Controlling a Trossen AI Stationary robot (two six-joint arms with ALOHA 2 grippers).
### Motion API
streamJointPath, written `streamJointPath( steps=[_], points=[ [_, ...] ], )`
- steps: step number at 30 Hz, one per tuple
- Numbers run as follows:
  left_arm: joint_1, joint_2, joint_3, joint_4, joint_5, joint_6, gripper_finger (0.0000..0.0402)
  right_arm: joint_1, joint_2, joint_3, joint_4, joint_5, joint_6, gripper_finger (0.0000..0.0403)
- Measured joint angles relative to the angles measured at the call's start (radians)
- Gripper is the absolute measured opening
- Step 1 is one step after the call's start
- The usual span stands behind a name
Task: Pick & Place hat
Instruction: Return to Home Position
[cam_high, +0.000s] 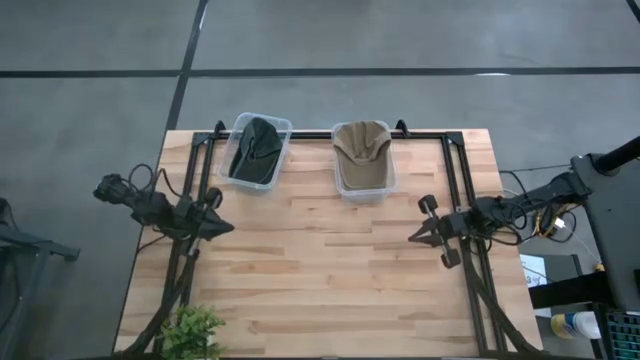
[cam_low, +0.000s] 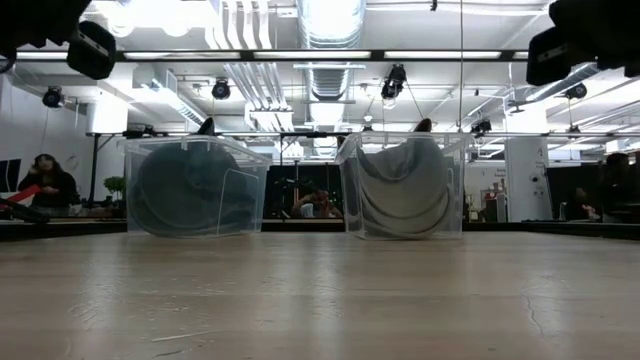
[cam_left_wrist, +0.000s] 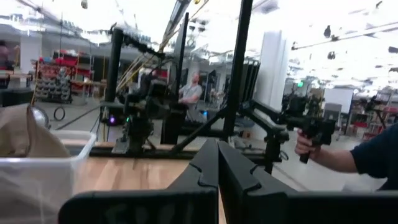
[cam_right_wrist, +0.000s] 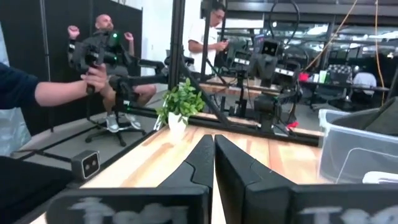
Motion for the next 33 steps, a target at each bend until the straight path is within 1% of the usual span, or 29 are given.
streamJointPath(
  steps=[1, 3, 6, 7, 10, 11, 14, 17, 20, 23, 25, 28, 30, 33],
  points=[
    [0.000, -0.007, 0.006, -0.021, -0.003, -0.006, 0.0000, 0.000, -0.015, -0.007, -0.004, 0.000, 0.000, 0.0009],
    [0.000, -0.018, 0.019, -0.085, -0.045, -0.024, 0.0000, 0.000, -0.047, -0.015, -0.040, 0.000, -0.002, 0.0009],
    [0.000, -0.030, 0.042, -0.183, -0.120, -0.050, 0.0000, -0.002, -0.113, -0.014, -0.170, 0.022, -0.002, 0.0009],
    [0.000, -0.033, 0.042, -0.186, -0.121, -0.051, 0.0000, -0.002, -0.138, -0.011, -0.213, 0.041, 0.001, 0.0009],
    [0.000, -0.034, 0.042, -0.178, -0.031, -0.045, 0.0000, -0.003, -0.222, -0.011, -0.274, 0.057, -0.021, 0.0009],
    [-0.001, -0.034, 0.042, -0.183, -0.019, -0.044, 0.0000, -0.003, -0.250, -0.011, -0.292, 0.055, -0.028, 0.0009],
    [0.000, -0.034, 0.035, -0.221, -0.051, -0.040, 0.0000, -0.003, -0.318, -0.011, -0.385, 0.056, -0.039, 0.0009],
    [0.000, -0.034, 0.035, -0.270, -0.062, -0.041, 0.0000, -0.004, -0.317, -0.015, -0.435, 0.080, -0.038, 0.0009],
    [0.000, -0.034, 0.031, -0.274, -0.062, -0.038, 0.0000, -0.004, -0.300, -0.022, -0.426, 0.086, -0.038, 0.0009],
    [0.000, -0.034, 0.023, -0.274, -0.079, 0.014, 0.0000, -0.005, -0.301, -0.024, -0.425, 0.086, -0.052, 0.0009],
    [0.000, -0.034, 0.014, -0.281, -0.087, 0.021, 0.0000, -0.005, -0.305, -0.024, -0.426, 0.086, -0.054, 0.0009],
    [0.000, -0.034, 0.007, -0.272, -0.143, 0.000, 0.0000, -0.005, -0.301, -0.024, -0.425, 0.088, -0.075, 0.0009],
    [0.000, -0.034, 0.000, -0.272, -0.188, -0.045, 0.0000, -0.005, -0.300, -0.024, -0.427, 0.088, -0.079, 0.0009],
    [0.000, -0.034, -0.008, -0.275, -0.236, -0.059, 0.0000, -0.005, -0.303, -0.024, -0.426, 0.087, -0.079, 0.0009]
  ],
)
